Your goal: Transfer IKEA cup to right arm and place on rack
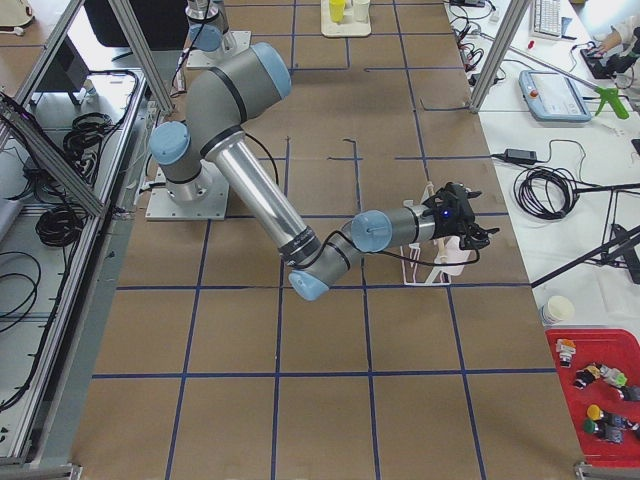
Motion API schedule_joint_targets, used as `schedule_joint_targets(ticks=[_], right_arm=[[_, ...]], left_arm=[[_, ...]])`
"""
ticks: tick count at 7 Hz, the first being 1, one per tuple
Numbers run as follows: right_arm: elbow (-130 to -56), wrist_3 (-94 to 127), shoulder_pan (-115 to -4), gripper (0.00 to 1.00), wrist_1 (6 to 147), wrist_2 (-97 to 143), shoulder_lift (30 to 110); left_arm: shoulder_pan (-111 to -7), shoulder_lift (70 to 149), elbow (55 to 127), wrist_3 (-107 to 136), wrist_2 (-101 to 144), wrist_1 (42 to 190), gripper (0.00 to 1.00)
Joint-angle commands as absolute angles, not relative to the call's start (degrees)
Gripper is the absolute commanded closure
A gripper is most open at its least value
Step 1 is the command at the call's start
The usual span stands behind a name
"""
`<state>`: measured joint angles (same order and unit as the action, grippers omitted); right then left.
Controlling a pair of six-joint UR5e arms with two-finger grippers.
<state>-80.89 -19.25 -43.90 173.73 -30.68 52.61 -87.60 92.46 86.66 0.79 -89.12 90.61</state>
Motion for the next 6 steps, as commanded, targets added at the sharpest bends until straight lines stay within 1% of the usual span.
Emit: schedule_joint_targets(ticks=[1,3,4,6], right_arm=[[-81.65,-25.47,-45.87,0.01,154.33,-41.43,59.82],[-81.91,-25.58,-48.68,0.00,142.79,-50.93,65.02],[-81.74,-25.58,-50.52,0.00,133.86,-55.76,67.21],[-81.48,-25.58,-53.85,0.00,121.70,-63.86,73.09]], left_arm=[[-87.63,92.46,86.66,0.79,-89.12,90.62,0.01],[-87.63,92.46,86.75,0.79,-89.12,90.62,0.01],[-87.63,92.46,86.75,0.79,-89.12,90.62,0.01],[-87.63,92.46,86.75,0.79,-89.12,90.62,0.01]])
